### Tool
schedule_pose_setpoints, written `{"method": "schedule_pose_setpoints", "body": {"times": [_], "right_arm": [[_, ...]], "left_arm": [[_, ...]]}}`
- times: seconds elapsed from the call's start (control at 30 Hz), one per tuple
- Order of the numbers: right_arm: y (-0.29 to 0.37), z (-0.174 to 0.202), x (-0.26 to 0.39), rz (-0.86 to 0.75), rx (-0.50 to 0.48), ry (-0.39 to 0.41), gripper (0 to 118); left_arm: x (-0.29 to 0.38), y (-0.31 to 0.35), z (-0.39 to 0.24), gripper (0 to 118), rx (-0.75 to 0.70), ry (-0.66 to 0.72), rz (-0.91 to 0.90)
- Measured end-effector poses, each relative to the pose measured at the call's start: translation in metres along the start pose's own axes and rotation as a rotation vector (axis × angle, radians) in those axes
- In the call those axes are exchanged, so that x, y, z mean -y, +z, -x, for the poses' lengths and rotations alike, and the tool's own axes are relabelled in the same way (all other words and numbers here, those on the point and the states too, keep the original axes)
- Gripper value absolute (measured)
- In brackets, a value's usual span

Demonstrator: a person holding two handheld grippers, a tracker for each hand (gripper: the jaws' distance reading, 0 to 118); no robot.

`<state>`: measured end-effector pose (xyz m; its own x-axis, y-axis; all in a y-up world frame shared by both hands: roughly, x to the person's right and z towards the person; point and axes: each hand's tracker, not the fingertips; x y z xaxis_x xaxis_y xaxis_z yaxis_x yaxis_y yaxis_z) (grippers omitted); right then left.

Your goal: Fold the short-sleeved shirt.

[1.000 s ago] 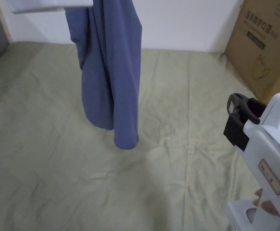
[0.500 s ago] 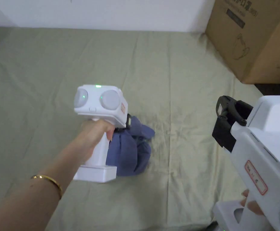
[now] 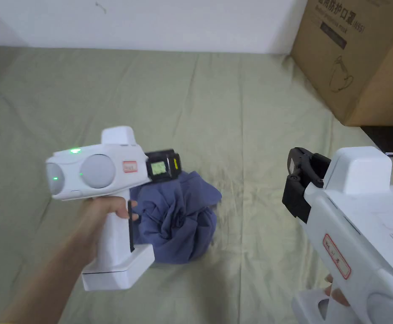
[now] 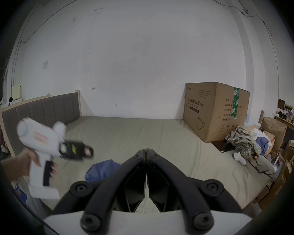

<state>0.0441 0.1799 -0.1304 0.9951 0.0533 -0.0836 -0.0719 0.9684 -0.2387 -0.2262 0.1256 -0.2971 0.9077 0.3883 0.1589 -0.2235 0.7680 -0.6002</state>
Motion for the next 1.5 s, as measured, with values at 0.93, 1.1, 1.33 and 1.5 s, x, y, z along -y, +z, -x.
{"method": "schedule_pose_setpoints", "body": {"times": [0.93, 1.1, 1.33, 1.5], "right_arm": [[-0.028, 0.036, 0.007, 0.002, -0.054, -0.024, 0], [-0.036, 0.034, 0.013, 0.028, -0.062, -0.028, 0], [-0.046, 0.034, 0.019, 0.057, -0.079, -0.007, 0], [-0.055, 0.031, 0.023, 0.084, -0.07, -0.007, 0]], "left_arm": [[0.068, 0.112, 0.025, 0, -0.355, -0.3, -0.357], [0.056, 0.094, 0.031, 0, -0.334, -0.285, -0.309], [-0.009, 0.001, 0.057, 117, -0.262, -0.181, 0.076], [-0.031, -0.075, 0.065, 118, -0.302, -0.144, 0.285]]}}
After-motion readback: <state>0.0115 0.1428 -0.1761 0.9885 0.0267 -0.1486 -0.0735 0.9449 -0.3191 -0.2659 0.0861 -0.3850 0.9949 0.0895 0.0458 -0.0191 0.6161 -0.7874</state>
